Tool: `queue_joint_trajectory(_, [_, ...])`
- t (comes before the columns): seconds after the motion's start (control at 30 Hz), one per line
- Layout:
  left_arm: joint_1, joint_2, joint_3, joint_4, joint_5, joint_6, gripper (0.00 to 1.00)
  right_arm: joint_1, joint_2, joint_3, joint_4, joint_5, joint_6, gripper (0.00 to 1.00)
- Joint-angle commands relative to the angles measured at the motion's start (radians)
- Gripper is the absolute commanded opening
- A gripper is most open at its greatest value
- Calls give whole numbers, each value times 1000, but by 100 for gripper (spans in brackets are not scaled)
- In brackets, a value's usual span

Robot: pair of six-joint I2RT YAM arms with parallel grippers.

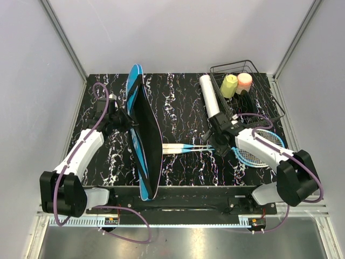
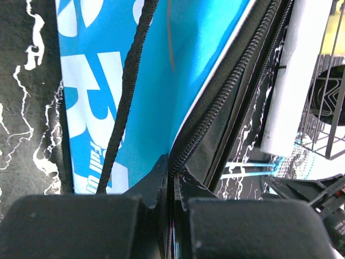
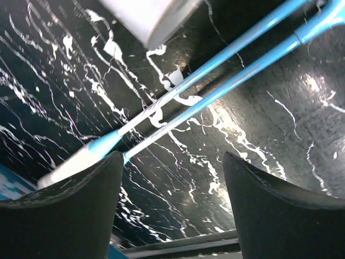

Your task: Pack up the badminton gear

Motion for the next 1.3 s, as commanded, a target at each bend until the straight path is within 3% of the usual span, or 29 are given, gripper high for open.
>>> queue_joint_trajectory(0.0, [14, 23, -19, 71, 129, -24, 0, 4, -7, -13, 80, 67, 307, 79])
queue_joint_trajectory(0.07, [21, 26, -26, 77, 144, -30, 0, 4, 14, -7, 79, 78, 324, 67])
queue_joint_trajectory(0.5, [81, 40, -9, 67, 188, -26, 0, 4, 45, -24, -15, 200, 451, 52])
queue_joint_trajectory(0.93, [107, 54, -3, 65, 210, -26, 0, 4, 140, 7, -19, 152, 444, 50])
queue_joint_trajectory(1.27, [109, 55, -3, 67, 212, -26, 0, 2, 228, 36, -16, 138, 454, 39])
